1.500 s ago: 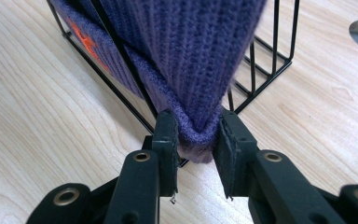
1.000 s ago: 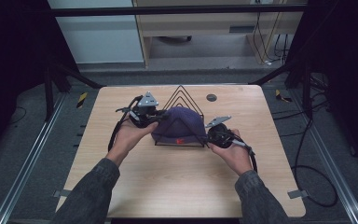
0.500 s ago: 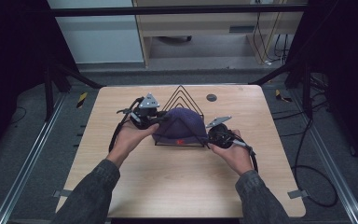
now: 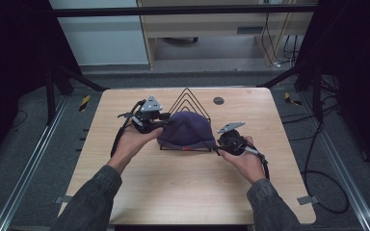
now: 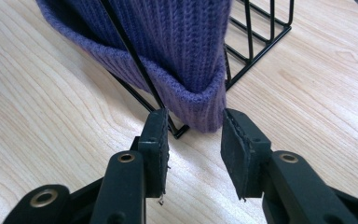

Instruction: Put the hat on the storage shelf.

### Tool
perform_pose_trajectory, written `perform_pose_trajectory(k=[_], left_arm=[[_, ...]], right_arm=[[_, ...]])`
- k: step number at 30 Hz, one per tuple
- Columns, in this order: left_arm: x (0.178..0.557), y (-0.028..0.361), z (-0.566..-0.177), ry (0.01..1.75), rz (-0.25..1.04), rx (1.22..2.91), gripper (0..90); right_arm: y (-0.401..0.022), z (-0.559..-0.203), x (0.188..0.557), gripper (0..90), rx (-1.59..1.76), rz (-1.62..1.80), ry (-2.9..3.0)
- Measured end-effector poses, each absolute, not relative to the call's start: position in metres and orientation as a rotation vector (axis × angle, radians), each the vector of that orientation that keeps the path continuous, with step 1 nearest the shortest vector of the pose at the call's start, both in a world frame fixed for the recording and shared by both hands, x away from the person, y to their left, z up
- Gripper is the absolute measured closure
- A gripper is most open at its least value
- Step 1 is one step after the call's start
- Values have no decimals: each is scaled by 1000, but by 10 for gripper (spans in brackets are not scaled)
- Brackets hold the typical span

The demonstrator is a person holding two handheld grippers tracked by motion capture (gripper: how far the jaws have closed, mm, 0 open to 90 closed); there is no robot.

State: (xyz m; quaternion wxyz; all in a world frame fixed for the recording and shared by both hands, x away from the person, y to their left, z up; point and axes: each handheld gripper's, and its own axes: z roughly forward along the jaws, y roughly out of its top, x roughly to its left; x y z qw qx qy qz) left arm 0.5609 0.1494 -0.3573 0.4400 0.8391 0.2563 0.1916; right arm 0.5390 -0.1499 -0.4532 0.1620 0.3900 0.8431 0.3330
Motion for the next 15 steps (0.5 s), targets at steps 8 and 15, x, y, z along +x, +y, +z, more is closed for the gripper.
perform_pose_trajectory(k=[8,15], left_arm=[[553,153,-354,638,489,2084,612],[553,157,-355,668,491,2089,566]], right_arm=[[-155,-452,536,609,1113,961,2403],[-154,-447,531,589,1125,986,2400]])
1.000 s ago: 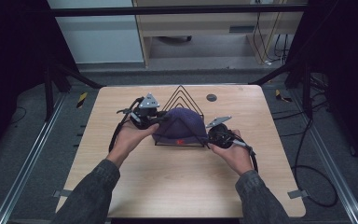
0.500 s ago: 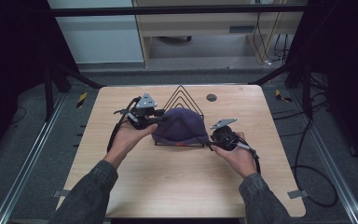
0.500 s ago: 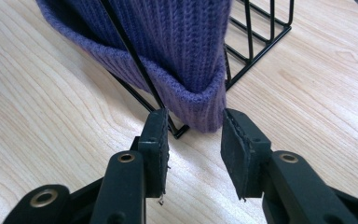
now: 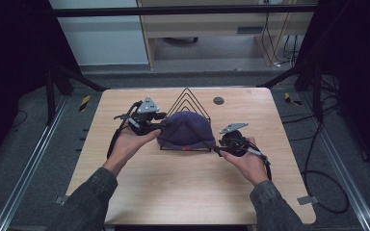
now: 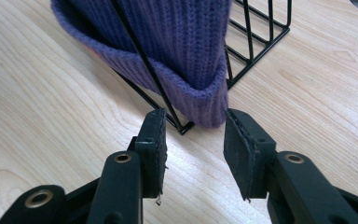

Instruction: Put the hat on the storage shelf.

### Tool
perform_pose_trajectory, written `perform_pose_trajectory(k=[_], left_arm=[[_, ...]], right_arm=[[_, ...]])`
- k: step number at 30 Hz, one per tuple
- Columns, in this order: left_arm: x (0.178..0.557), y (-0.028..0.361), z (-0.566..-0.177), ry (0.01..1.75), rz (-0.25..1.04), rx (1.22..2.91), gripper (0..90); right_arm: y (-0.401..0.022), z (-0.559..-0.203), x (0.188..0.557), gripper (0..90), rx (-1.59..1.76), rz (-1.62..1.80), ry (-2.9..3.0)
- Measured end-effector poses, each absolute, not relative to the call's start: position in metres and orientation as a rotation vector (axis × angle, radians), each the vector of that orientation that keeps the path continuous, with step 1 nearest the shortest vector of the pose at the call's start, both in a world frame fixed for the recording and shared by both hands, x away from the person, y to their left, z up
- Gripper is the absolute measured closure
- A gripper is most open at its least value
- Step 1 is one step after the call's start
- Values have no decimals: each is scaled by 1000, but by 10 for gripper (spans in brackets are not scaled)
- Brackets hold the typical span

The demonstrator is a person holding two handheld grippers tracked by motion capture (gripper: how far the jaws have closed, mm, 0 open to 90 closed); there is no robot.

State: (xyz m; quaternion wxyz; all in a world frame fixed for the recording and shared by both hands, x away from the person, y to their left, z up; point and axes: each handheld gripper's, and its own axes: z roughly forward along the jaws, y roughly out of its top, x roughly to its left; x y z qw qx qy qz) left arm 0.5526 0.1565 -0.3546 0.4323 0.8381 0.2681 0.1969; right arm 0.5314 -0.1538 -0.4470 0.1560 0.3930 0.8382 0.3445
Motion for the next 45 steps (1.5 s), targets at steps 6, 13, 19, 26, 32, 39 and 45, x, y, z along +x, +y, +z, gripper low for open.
perform_pose_trajectory(k=[6,13,19,26,32,39,45], left_arm=[[548,157,-353,670,498,2087,529],[543,156,-355,675,508,2097,444],[537,153,-355,667,516,2113,377],[528,153,-353,702,525,2113,211],[513,155,-353,719,484,2129,99],[489,165,-352,693,457,2147,64],[469,178,-358,667,452,2168,49]], right_arm=[[-155,-443,528,578,1129,1002,2386],[-153,-437,524,553,1121,1053,2376],[-150,-431,520,505,1128,1071,2360],[-146,-422,513,374,1132,1101,2337],[-141,-404,499,206,1089,1132,2291],[-147,-389,477,90,1045,1175,2263],[-155,-392,462,65,1013,1164,2291]])
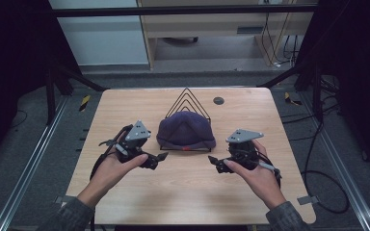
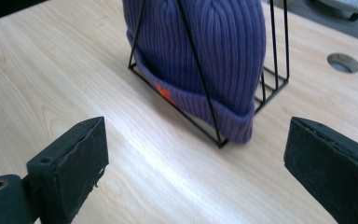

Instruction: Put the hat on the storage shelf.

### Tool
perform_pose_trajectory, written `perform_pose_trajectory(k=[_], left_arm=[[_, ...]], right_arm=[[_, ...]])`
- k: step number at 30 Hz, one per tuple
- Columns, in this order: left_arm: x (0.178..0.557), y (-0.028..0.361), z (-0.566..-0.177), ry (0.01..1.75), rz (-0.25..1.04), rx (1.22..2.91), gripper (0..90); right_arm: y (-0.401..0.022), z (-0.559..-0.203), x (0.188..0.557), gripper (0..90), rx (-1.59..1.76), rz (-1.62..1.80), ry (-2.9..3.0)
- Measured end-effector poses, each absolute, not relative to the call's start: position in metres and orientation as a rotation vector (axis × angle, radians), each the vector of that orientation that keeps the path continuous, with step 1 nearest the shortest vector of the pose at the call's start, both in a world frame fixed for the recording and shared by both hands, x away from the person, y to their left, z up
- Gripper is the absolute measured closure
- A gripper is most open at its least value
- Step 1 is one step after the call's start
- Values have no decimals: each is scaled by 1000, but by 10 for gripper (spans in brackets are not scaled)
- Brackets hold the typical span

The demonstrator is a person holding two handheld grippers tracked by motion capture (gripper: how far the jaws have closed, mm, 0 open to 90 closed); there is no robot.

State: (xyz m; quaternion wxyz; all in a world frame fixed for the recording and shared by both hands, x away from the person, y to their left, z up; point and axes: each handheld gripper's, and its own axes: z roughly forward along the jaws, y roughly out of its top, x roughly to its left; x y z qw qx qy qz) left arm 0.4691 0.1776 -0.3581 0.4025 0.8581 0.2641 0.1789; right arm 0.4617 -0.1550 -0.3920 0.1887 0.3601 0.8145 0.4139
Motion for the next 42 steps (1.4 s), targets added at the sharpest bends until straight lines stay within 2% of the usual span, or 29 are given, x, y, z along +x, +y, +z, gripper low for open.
perform_pose_trajectory(k=[7,15,20,42], left_arm=[[457,204,-376,697,453,2177,43],[459,245,-410,809,466,2215,50],[461,265,-428,869,470,2225,52],[468,311,-472,999,477,2235,52]], right_arm=[[-174,-409,454,61,1027,1130,2298],[-213,-443,451,141,1112,990,2276],[-229,-456,449,145,1136,972,2257],[-251,-489,451,127,1223,931,2269]])
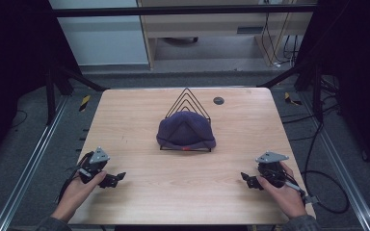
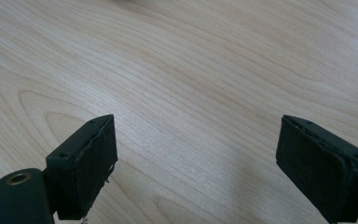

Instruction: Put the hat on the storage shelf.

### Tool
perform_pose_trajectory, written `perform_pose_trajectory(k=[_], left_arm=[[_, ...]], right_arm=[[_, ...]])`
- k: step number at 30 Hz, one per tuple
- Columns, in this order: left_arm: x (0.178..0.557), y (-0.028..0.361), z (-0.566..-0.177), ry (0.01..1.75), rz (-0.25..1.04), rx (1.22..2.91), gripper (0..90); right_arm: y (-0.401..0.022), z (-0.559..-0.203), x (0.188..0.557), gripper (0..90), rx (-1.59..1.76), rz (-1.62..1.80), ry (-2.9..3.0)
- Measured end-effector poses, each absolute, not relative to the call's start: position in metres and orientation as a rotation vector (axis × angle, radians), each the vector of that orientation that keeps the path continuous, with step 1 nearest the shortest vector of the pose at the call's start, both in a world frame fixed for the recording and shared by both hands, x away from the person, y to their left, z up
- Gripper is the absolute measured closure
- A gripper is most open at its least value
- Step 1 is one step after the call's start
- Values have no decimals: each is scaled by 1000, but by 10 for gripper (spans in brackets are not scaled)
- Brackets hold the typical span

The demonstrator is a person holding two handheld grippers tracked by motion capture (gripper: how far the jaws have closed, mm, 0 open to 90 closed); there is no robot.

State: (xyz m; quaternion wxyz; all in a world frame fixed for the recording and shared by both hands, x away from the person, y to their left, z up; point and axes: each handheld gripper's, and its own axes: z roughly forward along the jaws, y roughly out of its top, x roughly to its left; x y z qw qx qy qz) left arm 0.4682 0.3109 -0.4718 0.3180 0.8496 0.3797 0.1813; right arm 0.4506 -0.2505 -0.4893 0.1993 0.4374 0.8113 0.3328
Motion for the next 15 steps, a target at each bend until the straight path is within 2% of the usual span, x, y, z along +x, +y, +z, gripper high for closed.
perform_pose_trajectory(k=[15], left_arm=[[484,319,-487,1051,479,2200,51]], right_arm=[[-263,-501,463,117,1329,950,2198]])
